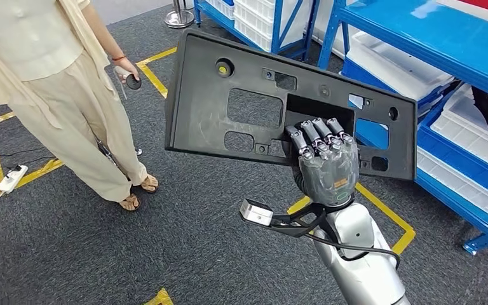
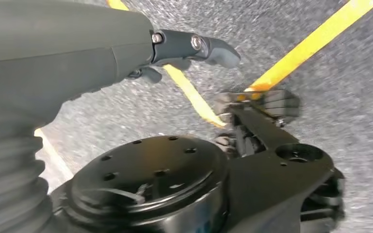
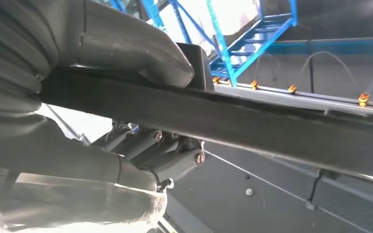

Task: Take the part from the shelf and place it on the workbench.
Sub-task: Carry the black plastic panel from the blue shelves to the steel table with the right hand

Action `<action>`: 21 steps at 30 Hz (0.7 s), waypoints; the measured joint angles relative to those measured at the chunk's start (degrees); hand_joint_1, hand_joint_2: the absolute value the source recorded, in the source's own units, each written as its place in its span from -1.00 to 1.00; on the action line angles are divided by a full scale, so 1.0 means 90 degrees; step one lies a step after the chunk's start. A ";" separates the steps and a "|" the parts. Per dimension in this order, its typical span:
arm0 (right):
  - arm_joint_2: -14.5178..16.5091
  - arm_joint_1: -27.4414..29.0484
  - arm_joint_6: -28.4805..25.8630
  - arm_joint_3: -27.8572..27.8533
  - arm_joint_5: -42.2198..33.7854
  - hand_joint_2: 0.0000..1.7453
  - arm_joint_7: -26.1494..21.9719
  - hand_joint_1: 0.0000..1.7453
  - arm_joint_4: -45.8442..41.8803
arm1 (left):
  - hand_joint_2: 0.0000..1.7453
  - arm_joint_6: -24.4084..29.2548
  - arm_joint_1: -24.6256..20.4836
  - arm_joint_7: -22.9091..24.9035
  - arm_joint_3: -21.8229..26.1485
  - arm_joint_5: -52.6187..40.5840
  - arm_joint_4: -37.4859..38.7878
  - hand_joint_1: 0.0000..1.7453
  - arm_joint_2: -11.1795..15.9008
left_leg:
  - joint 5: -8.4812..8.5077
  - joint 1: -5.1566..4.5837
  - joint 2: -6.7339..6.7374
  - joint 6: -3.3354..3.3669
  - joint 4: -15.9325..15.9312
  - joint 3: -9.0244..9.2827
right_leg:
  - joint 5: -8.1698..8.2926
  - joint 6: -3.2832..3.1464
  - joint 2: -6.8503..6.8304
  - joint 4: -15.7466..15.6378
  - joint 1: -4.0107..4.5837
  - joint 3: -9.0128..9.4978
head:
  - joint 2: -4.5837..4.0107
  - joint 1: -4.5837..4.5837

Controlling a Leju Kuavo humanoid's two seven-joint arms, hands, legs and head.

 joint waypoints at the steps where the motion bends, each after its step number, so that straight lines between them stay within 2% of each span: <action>1: -0.0009 -0.0060 -0.0002 0.0025 0.0005 1.00 0.0015 1.00 0.0041 | 1.00 -0.0001 -0.0005 -0.0006 0.0026 0.0020 0.0000 -1.00 0.0000 | -0.0114 0.0027 0.0044 -0.0035 0.0332 -0.0155 | -0.0003 -0.0001 -0.0071 0.0001 0.0005 0.0001 | 0.0000 0.0001; 2: -0.0015 -0.0116 -0.0002 0.0050 0.0010 1.00 0.0029 1.00 0.0081 | 1.00 -0.0001 -0.0010 -0.0011 0.0047 0.0035 0.0000 -1.00 -0.0001 | -0.0116 0.0054 0.0071 -0.0067 0.0466 -0.0215 | -0.0007 -0.0002 -0.0142 0.0002 0.0004 0.0001 | 0.0000 -0.0001; 3: -0.0019 -0.0169 -0.0003 0.0072 0.0015 1.00 0.0043 1.00 0.0118 | 1.00 0.0001 -0.0011 -0.0008 0.0062 0.0045 0.0000 -1.00 -0.0001 | 0.0003 0.0084 0.0104 -0.0094 0.0340 -0.0145 | -0.0013 0.0001 -0.0208 0.0003 0.0002 0.0003 | 0.0000 -0.0001; 4: -0.0024 -0.0220 -0.0003 0.0091 0.0020 1.00 0.0055 1.00 0.0147 | 1.00 0.0002 -0.0010 -0.0002 0.0072 0.0047 0.0000 -1.00 -0.0002 | 0.0199 0.0114 0.0163 -0.0113 -0.0006 0.0038 | -0.0021 0.0009 -0.0267 0.0005 -0.0001 0.0009 | 0.0000 -0.0002; 6: -0.0041 -0.0333 -0.0004 0.0109 0.0025 1.00 0.0067 1.00 0.0191 | 1.00 0.0004 0.0000 0.0009 0.0090 0.0047 0.0000 -1.00 -0.0004 | 0.0532 0.0127 0.0400 -0.0115 -0.0858 0.0480 | -0.0052 0.0053 -0.0362 0.0020 0.0031 0.0012 | 0.0000 -0.0004; 8: -0.0068 -0.0454 -0.0005 0.0119 0.0026 1.00 0.0069 1.00 0.0232 | 1.00 0.0007 0.0011 0.0012 0.0104 0.0047 0.0000 -1.00 -0.0005 | 0.0615 0.0084 0.0509 -0.0050 -0.1244 0.0651 | -0.0076 0.0114 -0.0453 0.0034 0.0081 0.0004 | 0.0000 0.0022; 10: -0.0084 -0.0548 -0.0006 0.0135 0.0027 1.00 0.0069 1.00 0.0274 | 1.00 0.0010 0.0021 0.0009 0.0131 0.0052 0.0000 -1.00 -0.0001 | 0.0629 0.0041 0.0379 0.0049 -0.1281 0.0633 | -0.0093 0.0179 -0.0570 0.0032 0.0111 0.0010 | 0.0000 0.0049; 11: -0.0090 -0.0584 -0.0006 0.0146 0.0027 1.00 0.0070 1.00 0.0294 | 1.00 0.0012 0.0026 0.0007 0.0149 0.0054 0.0000 -1.00 -0.0003 | 0.0647 0.0040 0.0318 0.0100 -0.1307 0.0641 | -0.0129 0.0212 -0.0566 0.0068 0.0110 -0.0001 | 0.0000 0.0048; 13: -0.0109 -0.0642 -0.0007 0.0161 0.0026 1.00 0.0075 1.00 0.0327 | 1.00 0.0012 0.0019 0.0003 0.0175 0.0057 -0.0001 -1.00 -0.0008 | 0.0697 0.0061 0.0196 0.0207 -0.1359 0.0658 | -0.0366 0.0213 -0.0317 0.0485 0.0091 -0.0179 | 0.0000 0.0058; 15: -0.0140 -0.0662 -0.0008 0.0178 0.0025 1.00 0.0080 1.00 0.0362 | 1.00 0.0012 0.0010 0.0001 0.0187 0.0058 -0.0002 -1.00 -0.0010 | 0.0721 0.0072 0.0059 0.0265 -0.1367 0.0639 | -0.0750 0.0168 -0.0012 0.1381 0.0042 -0.0616 | 0.0000 0.0080; 16: -0.0154 -0.0662 -0.0008 0.0189 0.0025 1.00 0.0084 1.00 0.0384 | 1.00 0.0013 0.0009 0.0001 0.0195 0.0061 -0.0002 -1.00 -0.0009 | 0.0726 0.0072 -0.0019 0.0272 -0.1366 0.0630 | -0.0886 0.0176 0.0044 0.1787 0.0026 -0.0824 | 0.0000 0.0090; 17: -0.0167 -0.0663 -0.0008 0.0199 0.0026 1.00 0.0090 1.00 0.0409 | 1.00 0.0015 0.0011 0.0001 0.0203 0.0064 -0.0002 -1.00 -0.0009 | 0.0730 0.0071 -0.0099 0.0274 -0.1364 0.0624 | -0.0932 0.0208 0.0066 0.2012 0.0013 -0.0951 | 0.0000 0.0090; 18: -0.0177 -0.0670 -0.0008 0.0208 0.0026 1.00 0.0102 1.00 0.0434 | 1.00 0.0016 0.0013 0.0001 0.0209 0.0067 -0.0002 -1.00 -0.0010 | 0.0734 0.0072 -0.0180 0.0270 -0.1362 0.0625 | -0.0862 0.0263 0.0077 0.1964 -0.0001 -0.0944 | 0.0000 0.0091; 19: -0.0183 -0.0688 -0.0008 0.0217 0.0026 1.00 0.0118 1.00 0.0459 | 1.00 0.0016 0.0015 0.0001 0.0213 0.0068 -0.0002 -1.00 -0.0012 | 0.0738 0.0075 -0.0259 0.0263 -0.1358 0.0630 | -0.0696 0.0329 0.0096 0.1654 -0.0025 -0.0807 | 0.0000 0.0092; 21: -0.0191 -0.0749 -0.0008 0.0239 0.0026 1.00 0.0161 1.00 0.0502 | 1.00 0.0018 0.0011 0.0000 0.0220 0.0072 -0.0002 -1.00 -0.0016 | 0.0743 0.0064 -0.0403 0.0217 -0.1342 0.0625 | -0.0289 0.0437 0.0280 0.0702 -0.0095 -0.0376 | 0.0000 0.0097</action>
